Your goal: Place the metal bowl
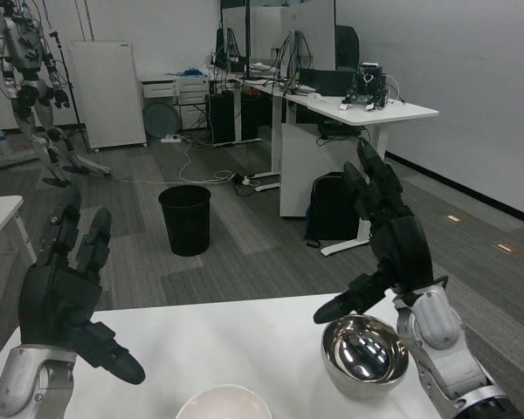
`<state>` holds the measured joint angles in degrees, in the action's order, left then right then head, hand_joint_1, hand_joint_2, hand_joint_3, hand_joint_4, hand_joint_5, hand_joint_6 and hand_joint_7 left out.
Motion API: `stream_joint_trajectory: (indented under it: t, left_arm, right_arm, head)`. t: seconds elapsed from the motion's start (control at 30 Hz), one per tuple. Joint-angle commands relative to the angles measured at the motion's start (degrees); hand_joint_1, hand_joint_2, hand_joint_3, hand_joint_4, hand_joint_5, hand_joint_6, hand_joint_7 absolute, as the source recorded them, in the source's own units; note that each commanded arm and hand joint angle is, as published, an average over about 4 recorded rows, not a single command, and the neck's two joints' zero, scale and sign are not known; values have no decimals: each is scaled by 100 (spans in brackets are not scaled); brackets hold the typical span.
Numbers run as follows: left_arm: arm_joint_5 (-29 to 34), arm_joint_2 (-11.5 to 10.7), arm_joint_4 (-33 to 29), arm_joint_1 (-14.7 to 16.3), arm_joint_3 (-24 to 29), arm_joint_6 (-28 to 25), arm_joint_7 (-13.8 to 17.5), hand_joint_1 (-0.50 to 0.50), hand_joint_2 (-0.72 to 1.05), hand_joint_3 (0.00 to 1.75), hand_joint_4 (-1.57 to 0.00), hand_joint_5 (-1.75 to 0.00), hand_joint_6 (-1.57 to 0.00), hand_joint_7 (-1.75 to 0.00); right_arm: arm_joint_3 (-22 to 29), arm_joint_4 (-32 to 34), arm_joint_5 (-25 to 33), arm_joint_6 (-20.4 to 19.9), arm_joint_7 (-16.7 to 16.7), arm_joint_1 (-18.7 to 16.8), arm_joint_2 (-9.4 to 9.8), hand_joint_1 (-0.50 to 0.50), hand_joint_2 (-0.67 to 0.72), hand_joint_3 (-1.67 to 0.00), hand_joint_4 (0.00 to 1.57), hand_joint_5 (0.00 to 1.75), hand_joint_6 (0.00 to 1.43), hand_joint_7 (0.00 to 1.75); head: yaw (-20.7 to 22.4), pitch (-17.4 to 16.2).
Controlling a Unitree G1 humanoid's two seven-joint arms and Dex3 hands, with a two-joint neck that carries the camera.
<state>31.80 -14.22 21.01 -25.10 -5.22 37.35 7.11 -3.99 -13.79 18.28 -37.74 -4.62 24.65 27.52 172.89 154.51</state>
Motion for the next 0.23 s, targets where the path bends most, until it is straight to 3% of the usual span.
stream_joint_trajectory:
  t: [0.03,0.23]
  left_arm:
    - [-73,-120,-101,-56,83,-61,44,-50,-72,4,0,0,0,0]
    - [-78,-107,-105,-48,118,-105,62,-50,-72,9,0,0,0,0]
  right_arm:
    - [-58,-102,53,-50,-39,128,96,-50,34,-18,0,0,0,0]
    - [-119,-107,70,-50,-39,128,69,-49,34,-24,0,0,0,0]
  head:
    - [9,-6]
    - [9,-6]
